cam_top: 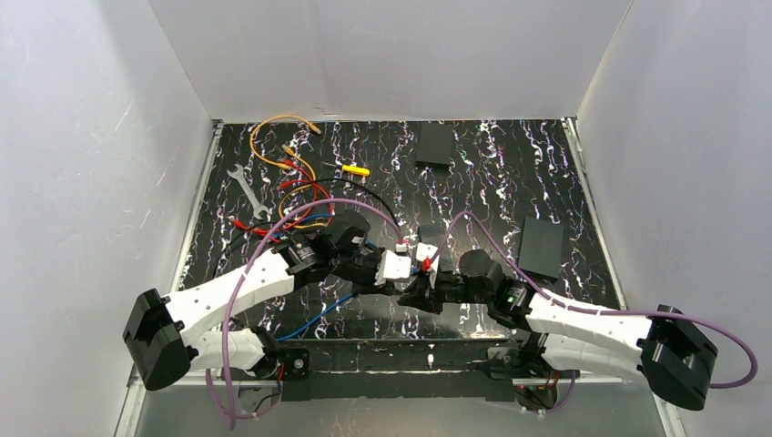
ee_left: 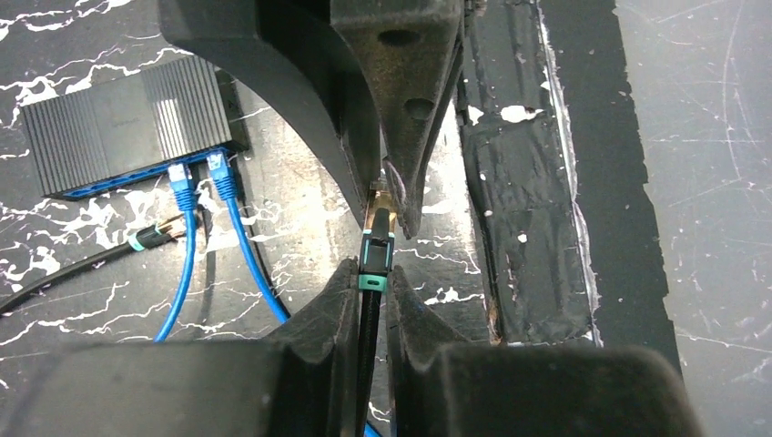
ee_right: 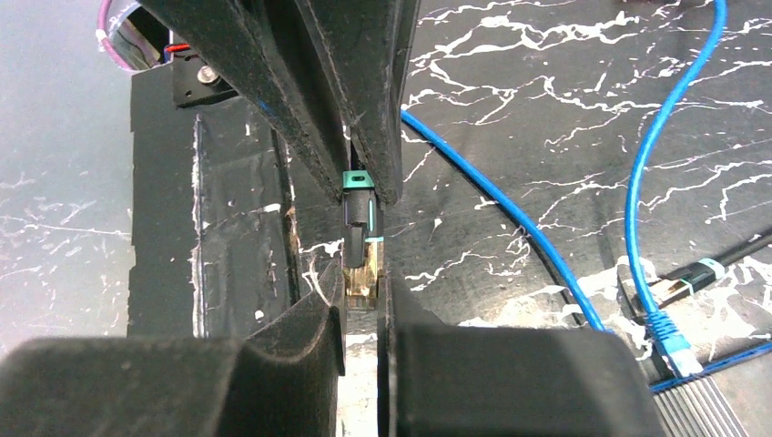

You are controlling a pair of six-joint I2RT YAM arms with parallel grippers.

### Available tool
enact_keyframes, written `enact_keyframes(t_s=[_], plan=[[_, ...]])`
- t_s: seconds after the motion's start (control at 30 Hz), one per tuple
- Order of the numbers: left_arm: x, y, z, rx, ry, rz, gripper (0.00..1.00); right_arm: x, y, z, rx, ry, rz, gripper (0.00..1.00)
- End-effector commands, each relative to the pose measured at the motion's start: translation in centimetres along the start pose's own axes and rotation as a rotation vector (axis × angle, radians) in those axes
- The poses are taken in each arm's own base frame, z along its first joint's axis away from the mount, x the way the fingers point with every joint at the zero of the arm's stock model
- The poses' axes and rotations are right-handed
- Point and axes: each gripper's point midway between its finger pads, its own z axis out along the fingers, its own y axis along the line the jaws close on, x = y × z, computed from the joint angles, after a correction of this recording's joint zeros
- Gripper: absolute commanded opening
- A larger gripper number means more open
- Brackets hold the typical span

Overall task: Insert the plug into the switch port
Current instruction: Pick up the connector from the center of the board.

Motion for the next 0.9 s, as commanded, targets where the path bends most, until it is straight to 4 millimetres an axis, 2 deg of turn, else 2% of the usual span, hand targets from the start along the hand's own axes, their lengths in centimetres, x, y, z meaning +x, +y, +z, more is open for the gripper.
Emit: enact_keyframes(t_s=[0.0, 0.1, 0.23, 0.4, 0.63, 0.77, 0.87], plan=[[-0.8, 2.0, -0.4, -0.115, 0.0, -0.038, 0.0, -3.4, -0.8, 0.1, 0.05, -0.099, -0.014, 0.01], [-0.7, 4.0, -0.7, -0.237, -0.004, -0.053, 0.0, -3.6, -1.5, -0.2, 0.097, -0.111, -0.006, 0.14], [-0.7, 7.4, -1.3, -0.419, -0.002, -0.069, 0.0, -3.6, -3.3, -0.7, 0.21, -0.113, 0.017, 0.39], [1.8, 12.7, -3.3, -0.683, 0.051, -0.149, 0.0, -3.2, -6.8, -2.0, 0.426, -0.113, 0.062, 0.62], [4.0, 18.6, -9.5, -1.021, -0.022, -0.332, 0.0, -2.0, -11.6, -4.5, 0.731, -0.061, 0.128, 0.82], [4.5, 21.3, -14.2, -1.204, -0.075, -0.412, 0.0, -1.2, -13.6, -5.9, 0.852, -0.038, 0.168, 0.88], [4.6, 22.4, -17.6, -1.31, -0.108, -0.464, 0.0, -1.1, -14.8, -7.0, 0.926, -0.044, 0.198, 0.89]])
